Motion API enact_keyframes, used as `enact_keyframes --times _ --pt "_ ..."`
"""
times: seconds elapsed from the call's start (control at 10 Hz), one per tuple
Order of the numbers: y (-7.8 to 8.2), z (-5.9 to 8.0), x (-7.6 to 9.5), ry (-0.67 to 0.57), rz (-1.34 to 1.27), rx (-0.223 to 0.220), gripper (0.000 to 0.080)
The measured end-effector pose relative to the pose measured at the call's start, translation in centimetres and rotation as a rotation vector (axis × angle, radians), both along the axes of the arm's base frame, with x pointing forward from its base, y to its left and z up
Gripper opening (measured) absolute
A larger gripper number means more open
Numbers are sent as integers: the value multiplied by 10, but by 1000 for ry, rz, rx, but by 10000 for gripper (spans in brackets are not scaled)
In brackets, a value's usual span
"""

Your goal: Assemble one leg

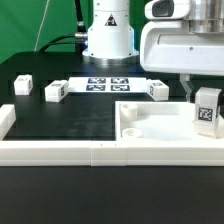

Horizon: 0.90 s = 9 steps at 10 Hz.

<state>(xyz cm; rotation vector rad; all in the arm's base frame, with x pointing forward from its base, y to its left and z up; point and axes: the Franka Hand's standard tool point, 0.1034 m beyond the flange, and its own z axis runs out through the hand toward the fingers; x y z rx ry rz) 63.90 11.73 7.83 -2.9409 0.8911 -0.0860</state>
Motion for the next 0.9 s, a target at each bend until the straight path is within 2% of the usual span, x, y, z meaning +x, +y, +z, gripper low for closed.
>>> enact_keyframes --times 0.2,0.4,0.6,0.8,0.9 --pt "-1 -1 -2 9 -345 44 292" --pt "2 -2 -3 28 -638 65 292" --pt "0 -2 -3 49 -780 101 292" --pt "0 -1 -2 65 -813 104 292" --pt "0 -1 -3 65 -807 104 408"
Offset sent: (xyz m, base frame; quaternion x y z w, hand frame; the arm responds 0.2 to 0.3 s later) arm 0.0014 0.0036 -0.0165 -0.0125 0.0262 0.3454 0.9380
